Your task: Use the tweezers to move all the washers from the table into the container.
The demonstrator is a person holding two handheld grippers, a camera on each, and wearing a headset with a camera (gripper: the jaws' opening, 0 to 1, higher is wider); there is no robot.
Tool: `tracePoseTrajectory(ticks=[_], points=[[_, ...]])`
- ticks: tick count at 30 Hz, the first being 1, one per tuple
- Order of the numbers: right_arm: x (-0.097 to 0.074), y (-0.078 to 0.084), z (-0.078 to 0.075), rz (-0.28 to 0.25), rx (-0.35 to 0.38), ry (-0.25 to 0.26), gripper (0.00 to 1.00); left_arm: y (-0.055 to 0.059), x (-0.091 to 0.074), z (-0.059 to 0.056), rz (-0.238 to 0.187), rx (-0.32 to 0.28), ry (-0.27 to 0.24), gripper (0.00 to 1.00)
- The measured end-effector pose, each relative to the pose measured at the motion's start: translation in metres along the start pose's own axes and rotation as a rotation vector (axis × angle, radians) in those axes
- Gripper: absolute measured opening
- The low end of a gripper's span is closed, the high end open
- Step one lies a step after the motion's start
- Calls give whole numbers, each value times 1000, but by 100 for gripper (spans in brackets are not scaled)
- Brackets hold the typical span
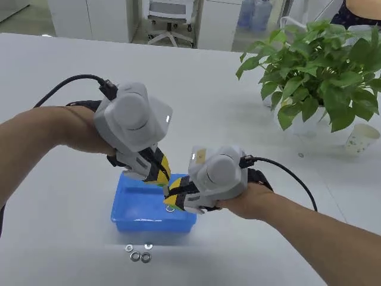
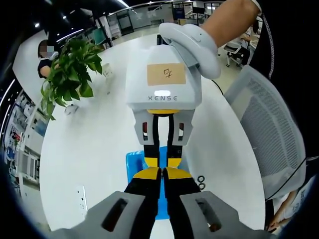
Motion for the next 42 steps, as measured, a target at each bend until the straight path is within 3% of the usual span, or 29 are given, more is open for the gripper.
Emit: tracePoseTrajectory(ticks=[27,42], points=[[30,25,-14,-7,57,-45,10,29,31,3,24,-33,37,6],[36,29,-13,1,55,-56,10,33,34,-2,29,-26,41,6]])
Point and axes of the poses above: the centre of the closed fingertips' face, and the gripper's own axes: x roughly forward along the fingers, z roughly to its left, y roughly out of its underside, the point moved 1 cm from there along -x, roughly backward along the fingers, and after that the axes turned 15 degrees about -y, right-handed, at the moved point
